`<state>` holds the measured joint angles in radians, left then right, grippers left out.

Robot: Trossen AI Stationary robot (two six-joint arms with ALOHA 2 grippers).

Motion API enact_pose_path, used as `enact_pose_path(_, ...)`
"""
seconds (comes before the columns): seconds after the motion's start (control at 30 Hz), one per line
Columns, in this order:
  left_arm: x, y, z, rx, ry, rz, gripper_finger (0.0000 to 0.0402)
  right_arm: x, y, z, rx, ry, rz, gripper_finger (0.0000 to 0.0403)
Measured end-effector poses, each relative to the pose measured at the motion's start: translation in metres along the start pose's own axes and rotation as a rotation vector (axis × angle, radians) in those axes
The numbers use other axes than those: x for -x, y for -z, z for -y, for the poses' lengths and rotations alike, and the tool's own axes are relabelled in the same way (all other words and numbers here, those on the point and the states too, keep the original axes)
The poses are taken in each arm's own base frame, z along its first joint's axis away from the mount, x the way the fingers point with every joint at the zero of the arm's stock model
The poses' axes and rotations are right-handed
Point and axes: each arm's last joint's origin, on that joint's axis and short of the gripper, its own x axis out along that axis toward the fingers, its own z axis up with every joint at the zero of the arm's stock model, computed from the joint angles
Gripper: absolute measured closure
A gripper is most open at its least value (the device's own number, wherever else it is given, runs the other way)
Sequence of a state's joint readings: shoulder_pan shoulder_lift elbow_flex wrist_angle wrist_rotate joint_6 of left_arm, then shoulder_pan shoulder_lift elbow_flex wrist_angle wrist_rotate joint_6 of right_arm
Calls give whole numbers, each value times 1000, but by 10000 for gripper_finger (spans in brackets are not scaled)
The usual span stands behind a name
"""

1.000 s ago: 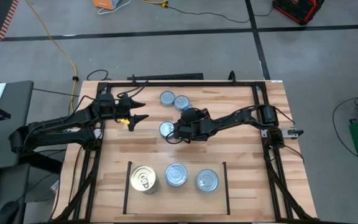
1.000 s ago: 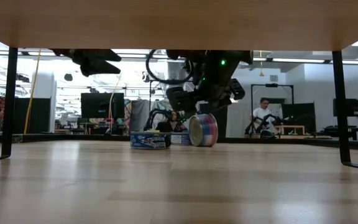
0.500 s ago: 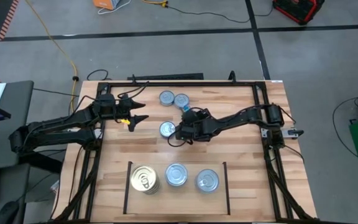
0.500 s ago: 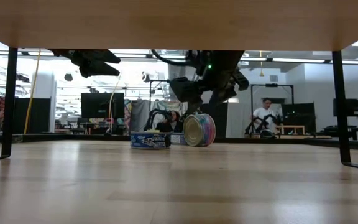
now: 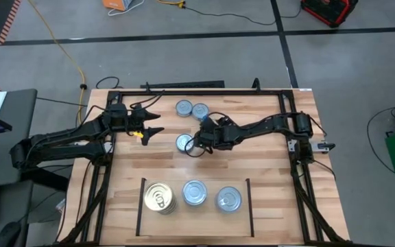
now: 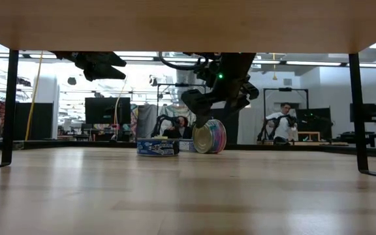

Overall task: Stack canned seafood by type on shelf
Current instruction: Put the blue and pink tuna can on the top of the left stacked tuna cans on the shelf

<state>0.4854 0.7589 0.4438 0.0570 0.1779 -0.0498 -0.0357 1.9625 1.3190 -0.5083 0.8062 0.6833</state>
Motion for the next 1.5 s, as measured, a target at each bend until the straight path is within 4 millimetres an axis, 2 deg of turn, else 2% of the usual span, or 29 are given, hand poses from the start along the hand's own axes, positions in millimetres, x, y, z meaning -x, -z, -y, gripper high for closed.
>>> enact_pose_path(0.3, 0, 2, 0, -14, -1, -24, 107, -13, -5, 7, -21, 16, 7, 5)
enact_pose_path(0.47, 0, 4, 0, -12, -2, -39, 107, -31, 9, 14, -17, -29, -35, 8)
enact_pose_path(0.7, 0, 4, 0, -4, -4, -37, 107, -42, 18, 14, 54, -89, 50, 21)
enact_pose_path(0.83, 0, 4, 0, -3, -10, -37, 107, -42, 16, 12, 103, -117, 71, 61)
enact_pose_path(1.07, 0, 4, 0, -2, -11, -36, 107, -42, 14, 12, 152, -139, 77, 185)
enact_pose_path(1.13, 0, 3, 0, -2, -12, -35, 107, -43, 14, 12, 163, -148, 73, 199)
enact_pose_path(1.23, 0, 4, 0, 23, -11, -37, 107, -36, 13, 13, 216, -171, 57, 199)
enact_pose_path(1.3, 0, 4, 0, 46, -3, -42, 107, -22, 11, 17, 251, -177, 49, 199)
enact_pose_path(1.5, 0, 3, 1, 88, 41, -34, 107, 51, -21, 34, 306, -271, 203, 199)
